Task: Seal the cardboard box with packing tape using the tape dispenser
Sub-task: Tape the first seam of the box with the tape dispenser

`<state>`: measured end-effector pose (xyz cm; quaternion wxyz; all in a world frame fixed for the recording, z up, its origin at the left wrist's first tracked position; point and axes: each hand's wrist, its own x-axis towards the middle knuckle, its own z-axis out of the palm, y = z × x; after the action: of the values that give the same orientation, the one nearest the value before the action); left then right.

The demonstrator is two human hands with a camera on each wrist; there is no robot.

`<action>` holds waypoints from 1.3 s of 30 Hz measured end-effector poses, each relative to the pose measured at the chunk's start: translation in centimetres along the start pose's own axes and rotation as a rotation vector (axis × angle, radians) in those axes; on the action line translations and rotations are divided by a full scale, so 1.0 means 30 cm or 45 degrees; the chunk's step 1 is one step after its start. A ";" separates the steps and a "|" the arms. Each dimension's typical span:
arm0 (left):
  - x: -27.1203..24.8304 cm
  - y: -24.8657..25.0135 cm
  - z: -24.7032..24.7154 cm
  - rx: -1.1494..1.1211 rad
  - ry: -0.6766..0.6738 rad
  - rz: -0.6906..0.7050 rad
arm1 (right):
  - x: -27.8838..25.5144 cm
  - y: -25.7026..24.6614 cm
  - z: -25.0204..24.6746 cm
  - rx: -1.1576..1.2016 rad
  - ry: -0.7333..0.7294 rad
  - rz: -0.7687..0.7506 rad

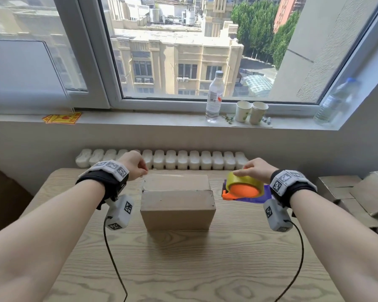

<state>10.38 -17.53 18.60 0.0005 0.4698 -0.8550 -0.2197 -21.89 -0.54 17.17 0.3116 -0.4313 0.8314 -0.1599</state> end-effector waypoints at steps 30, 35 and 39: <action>0.122 -0.215 0.244 -0.133 -0.200 -0.226 | 0.225 0.012 0.205 -0.449 -0.102 0.149; 0.130 -0.231 0.263 -0.178 -0.187 -0.250 | 0.229 0.015 0.241 -0.490 -0.084 0.159; 0.126 -0.232 0.290 -0.317 -0.156 -0.310 | 0.231 0.024 0.275 -0.501 -0.038 0.164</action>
<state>12.05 -20.52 7.36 -0.0200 0.5517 -0.7566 -0.3504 -19.93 -5.76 7.91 0.2432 -0.4322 0.8678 0.0320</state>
